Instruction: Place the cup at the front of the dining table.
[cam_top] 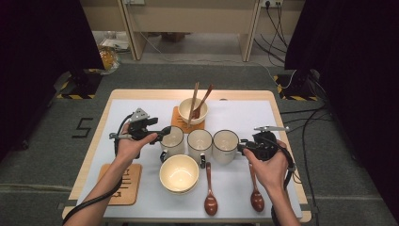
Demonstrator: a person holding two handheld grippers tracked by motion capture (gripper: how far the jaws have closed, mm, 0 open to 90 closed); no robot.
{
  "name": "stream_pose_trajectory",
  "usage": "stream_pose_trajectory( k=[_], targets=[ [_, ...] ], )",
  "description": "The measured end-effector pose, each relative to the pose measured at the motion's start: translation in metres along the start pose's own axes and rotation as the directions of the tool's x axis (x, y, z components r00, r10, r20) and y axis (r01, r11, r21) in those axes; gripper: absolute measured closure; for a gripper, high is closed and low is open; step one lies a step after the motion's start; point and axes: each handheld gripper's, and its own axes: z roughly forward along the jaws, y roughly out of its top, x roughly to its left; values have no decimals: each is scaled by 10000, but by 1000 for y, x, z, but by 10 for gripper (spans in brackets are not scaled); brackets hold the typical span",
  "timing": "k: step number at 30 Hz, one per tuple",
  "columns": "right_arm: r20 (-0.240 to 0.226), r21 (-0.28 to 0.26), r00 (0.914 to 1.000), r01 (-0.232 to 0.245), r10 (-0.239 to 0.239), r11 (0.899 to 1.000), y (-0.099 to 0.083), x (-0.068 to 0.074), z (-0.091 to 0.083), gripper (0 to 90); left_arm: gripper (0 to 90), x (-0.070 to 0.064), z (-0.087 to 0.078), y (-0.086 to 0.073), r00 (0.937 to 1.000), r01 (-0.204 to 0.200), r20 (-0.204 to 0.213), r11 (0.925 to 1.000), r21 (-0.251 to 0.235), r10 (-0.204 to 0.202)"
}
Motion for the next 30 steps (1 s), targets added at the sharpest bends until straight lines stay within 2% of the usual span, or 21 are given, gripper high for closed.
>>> stream_pose_trajectory(
  k=[13, 24, 30],
  targets=[
    [-67, -50, 10000, 8, -9, 10000, 1, -1, -2, 540, 236, -5, 5, -8, 10000, 34, 78, 9999, 160, -35],
    [-62, -47, 10000, 58, -58, 10000, 1, 0, -1, 540, 239, -4, 9, -13, 10000, 53, 27, 9988, 486, -55],
    [-61, -64, 10000, 30, -31, 10000, 0, 0, -2, 540, 241, -4, 10, -14, 10000, 86, 7, 9987, 496, -86]
  ],
)
